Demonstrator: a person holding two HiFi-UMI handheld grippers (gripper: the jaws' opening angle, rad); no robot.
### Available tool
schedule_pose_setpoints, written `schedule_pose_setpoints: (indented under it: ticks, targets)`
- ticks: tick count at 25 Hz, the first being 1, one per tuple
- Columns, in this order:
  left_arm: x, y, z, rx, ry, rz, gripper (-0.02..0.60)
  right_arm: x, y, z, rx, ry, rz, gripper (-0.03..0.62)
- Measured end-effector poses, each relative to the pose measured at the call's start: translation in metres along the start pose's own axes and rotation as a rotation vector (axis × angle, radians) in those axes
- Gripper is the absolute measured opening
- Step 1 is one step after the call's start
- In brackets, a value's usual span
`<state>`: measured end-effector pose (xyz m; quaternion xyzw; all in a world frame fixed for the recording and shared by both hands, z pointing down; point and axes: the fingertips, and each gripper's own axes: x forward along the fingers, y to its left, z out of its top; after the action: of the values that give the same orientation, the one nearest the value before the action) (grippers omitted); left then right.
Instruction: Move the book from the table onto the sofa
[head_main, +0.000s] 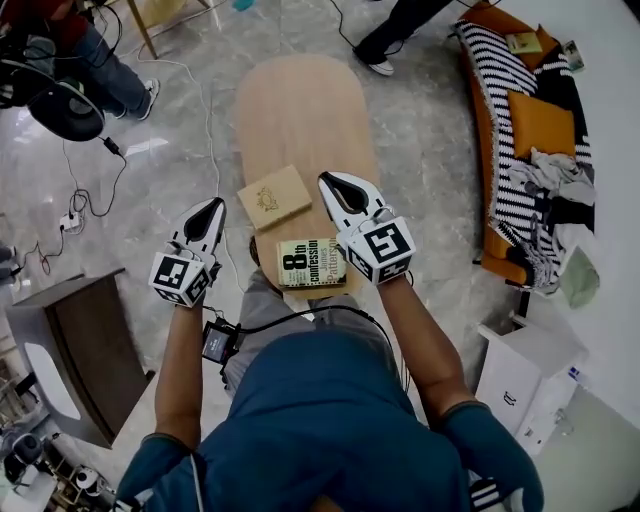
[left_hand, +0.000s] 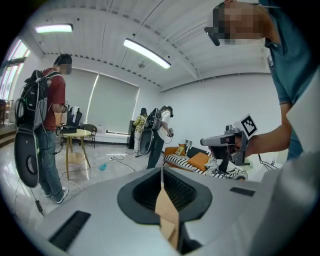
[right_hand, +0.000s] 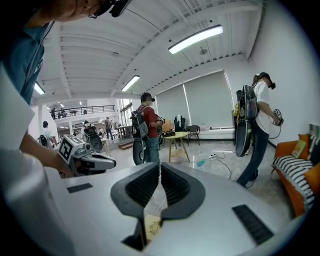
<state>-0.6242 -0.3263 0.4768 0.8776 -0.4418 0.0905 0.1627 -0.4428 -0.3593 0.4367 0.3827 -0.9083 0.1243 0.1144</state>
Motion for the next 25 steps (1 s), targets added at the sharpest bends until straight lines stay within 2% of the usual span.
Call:
schedule_pose_setpoints:
  ticks: [9,12,20,25]
  targets:
    - [0.051,0.067,-0.096,-0.096,0.151,0.019,0.006,0.078,-0.021,-0.076,0.094,0.153,0.008,0.015]
    - [0.068,0.079,-0.134,-0.146,0.207,0.028,0.014,0.100,-0.026,-0.109,0.119,0.214,0.017,0.037]
    - [0.096,0.104,-0.233,-0.293,0.341,0.068,0.114,0.139,-0.040,-0.206,0.178,0.387,0.009,0.111]
    - [0.106,0.117,-0.290,-0.367,0.429,0.091,0.171,0.151,-0.043,-0.268,0.232,0.509,0.012,0.180]
